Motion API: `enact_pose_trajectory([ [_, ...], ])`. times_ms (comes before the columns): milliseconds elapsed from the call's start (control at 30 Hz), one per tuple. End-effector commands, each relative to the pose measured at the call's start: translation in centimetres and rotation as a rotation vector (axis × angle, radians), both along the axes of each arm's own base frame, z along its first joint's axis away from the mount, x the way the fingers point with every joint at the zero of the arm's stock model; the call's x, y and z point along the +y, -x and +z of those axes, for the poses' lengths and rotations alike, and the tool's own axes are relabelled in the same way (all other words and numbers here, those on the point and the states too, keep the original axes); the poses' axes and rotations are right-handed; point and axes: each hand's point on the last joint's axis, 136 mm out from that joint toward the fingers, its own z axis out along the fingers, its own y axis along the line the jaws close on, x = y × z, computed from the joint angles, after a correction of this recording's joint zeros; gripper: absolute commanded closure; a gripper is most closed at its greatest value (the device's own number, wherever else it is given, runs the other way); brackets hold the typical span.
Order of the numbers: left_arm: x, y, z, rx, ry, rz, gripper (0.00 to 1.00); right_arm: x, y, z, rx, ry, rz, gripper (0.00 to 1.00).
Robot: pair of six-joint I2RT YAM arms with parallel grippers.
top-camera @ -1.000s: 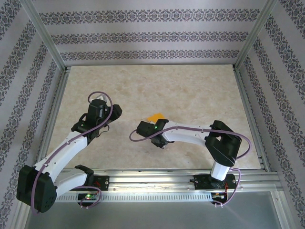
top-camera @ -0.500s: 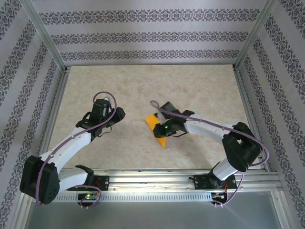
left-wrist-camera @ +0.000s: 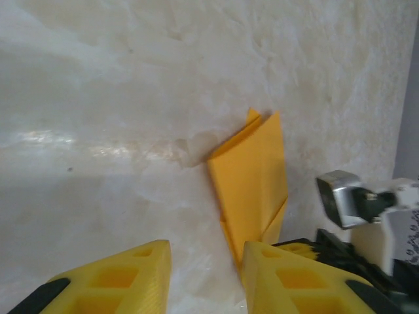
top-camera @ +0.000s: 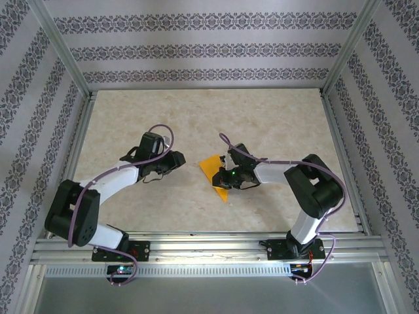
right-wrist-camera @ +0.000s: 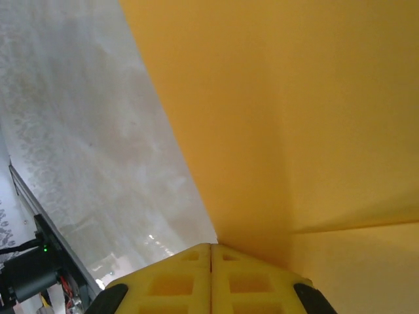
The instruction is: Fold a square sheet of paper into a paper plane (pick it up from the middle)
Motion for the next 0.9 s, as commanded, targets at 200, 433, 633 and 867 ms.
enact_pose_trajectory([
  [200,-4.4,-0.8,1.1,-0.015,0.121,-0.105,0.67,1.3,0.9,-1.3,0.063,-0.078,-0.097,0.94],
  [433,-8.9,-0.9,0.5,0.027,0.165,-0.19,0.77,1.6,1.4,-1.6,0.094,-0.042,-0.207,0.93],
  [633,-10.5,-0.5,-2.7,0.102,0.123,-0.161,0.85,1.8,1.5,-1.0,0.055,-0.043,-0.278,0.93],
  [867,-10.6,-0.6,-5.1,0.141,0.123,-0.131,0.87,1.8,1.8,-1.1,0.042,-0.072,-0.349,0.93],
])
